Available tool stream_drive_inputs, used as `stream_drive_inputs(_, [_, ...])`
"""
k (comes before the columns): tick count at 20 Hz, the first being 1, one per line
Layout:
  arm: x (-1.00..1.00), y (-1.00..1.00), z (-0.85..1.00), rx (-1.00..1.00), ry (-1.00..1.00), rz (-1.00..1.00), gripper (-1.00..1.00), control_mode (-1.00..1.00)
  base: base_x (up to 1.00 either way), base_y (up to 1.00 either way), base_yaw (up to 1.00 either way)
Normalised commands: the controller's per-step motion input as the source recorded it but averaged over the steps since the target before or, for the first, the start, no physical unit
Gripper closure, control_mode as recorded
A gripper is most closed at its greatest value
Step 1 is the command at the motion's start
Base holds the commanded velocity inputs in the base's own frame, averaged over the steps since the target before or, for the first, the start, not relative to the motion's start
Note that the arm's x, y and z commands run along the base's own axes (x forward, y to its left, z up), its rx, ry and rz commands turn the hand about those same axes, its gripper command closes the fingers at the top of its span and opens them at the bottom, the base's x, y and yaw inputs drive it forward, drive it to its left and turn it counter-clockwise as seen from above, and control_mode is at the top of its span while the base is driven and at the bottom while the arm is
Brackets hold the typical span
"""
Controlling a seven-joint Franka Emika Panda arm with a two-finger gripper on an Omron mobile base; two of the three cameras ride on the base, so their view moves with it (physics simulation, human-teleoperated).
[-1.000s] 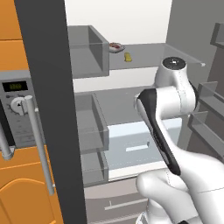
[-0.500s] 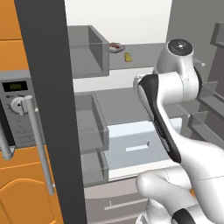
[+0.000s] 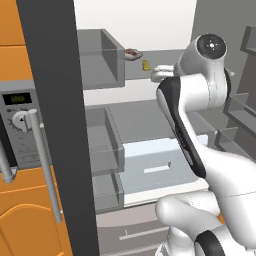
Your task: Retrieve the butter from the fridge and place it on a plate on the dining table. Then retrieve the butter knife by the fridge and place it near the plate.
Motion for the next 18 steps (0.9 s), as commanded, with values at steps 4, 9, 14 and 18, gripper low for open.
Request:
stream_drive_inputs(4, [0.36,0.25,0.49,-0.03,-0.14,0.0,-1.0,-1.0,0.0,0.0,0.0])
stream_drive_inputs(9, [0.48,0.09,0.09,0.0,-0.01,0.0,-1.0,-1.0,0.0,0.0,0.0])
stream_drive_inputs(14, [0.5,0.0,0.01,0.0,0.02,0.0,-1.0,-1.0,0.0,0.0,0.0])
stream_drive_inputs(18, [0.5,0.0,0.0,0.0,0.01,0.0,-1.0,-1.0,0.0,0.0,0.0])
